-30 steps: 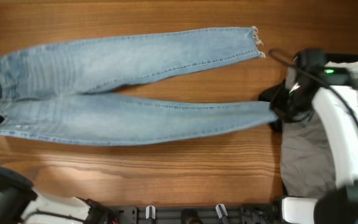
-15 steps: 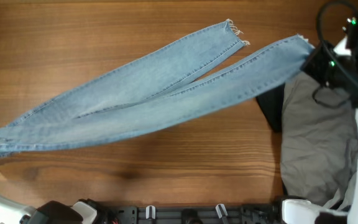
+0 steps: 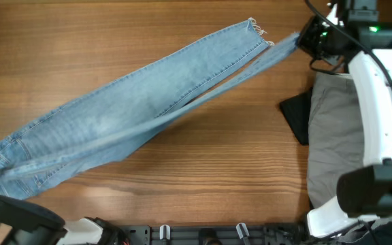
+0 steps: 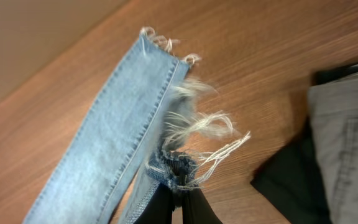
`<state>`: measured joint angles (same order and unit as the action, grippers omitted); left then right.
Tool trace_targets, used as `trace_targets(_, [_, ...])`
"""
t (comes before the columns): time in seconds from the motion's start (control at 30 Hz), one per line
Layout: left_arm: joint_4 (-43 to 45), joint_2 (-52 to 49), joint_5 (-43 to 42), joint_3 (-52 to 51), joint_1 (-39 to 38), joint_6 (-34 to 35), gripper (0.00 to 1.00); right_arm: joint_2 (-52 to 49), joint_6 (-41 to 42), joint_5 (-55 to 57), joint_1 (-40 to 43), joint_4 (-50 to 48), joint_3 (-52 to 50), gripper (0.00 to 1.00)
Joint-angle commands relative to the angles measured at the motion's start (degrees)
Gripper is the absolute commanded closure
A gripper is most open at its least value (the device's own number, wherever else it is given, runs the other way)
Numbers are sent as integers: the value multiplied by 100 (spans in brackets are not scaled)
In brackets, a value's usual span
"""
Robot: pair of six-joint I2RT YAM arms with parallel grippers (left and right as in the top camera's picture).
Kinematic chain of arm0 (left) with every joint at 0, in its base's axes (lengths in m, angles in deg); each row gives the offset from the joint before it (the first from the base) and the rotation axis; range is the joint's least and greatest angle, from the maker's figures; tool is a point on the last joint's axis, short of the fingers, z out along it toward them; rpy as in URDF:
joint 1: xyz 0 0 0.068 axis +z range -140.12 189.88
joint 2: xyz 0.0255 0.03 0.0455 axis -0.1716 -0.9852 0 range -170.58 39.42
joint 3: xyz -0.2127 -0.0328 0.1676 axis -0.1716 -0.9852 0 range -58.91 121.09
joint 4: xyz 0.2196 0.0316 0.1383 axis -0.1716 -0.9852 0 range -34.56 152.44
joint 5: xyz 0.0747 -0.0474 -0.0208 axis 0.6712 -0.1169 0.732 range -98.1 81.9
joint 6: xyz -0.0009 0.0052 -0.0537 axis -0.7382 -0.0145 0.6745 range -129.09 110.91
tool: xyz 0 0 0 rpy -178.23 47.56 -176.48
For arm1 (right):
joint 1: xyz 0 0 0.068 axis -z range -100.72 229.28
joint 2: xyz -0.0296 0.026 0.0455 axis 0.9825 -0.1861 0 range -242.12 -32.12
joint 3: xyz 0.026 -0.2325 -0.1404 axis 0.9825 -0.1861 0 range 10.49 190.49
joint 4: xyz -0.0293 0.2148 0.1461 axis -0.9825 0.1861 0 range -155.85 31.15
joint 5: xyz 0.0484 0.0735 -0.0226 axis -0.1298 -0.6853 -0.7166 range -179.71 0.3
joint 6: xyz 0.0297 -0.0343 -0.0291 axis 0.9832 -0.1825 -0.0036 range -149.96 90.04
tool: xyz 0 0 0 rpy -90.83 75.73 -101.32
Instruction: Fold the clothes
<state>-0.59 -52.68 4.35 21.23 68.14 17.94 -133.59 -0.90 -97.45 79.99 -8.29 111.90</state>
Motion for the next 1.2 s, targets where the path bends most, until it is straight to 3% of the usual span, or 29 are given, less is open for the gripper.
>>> trace_targets(0.0, [459, -505, 221, -337, 42, 90, 96, -457, 0, -2, -61, -234, 90, 96])
trace_targets(0.23, [1130, -1338, 39, -339, 37, 90, 93, -645, -7, -22, -184, -861, 90, 96])
trace_targets(0.43, [1296, -1362, 26, -339, 37, 85, 92, -1169, 1008, 205, -415, -1119, 90, 95])
trace_targets(0.5, [1316, -1362, 24, -339, 37, 87, 92, -1401, 994, 111, -413, -1381, 90, 95])
trace_targets(0.8, [1381, -1362, -22, -339, 37, 87, 90, -1961, 837, -887, -402, -3128, 98, 96])
trace_targets(1.17, [1397, -1362, -20, -339, 37, 85, 88, -1775, 841, -2277, 76, -3283, 1246, 96])
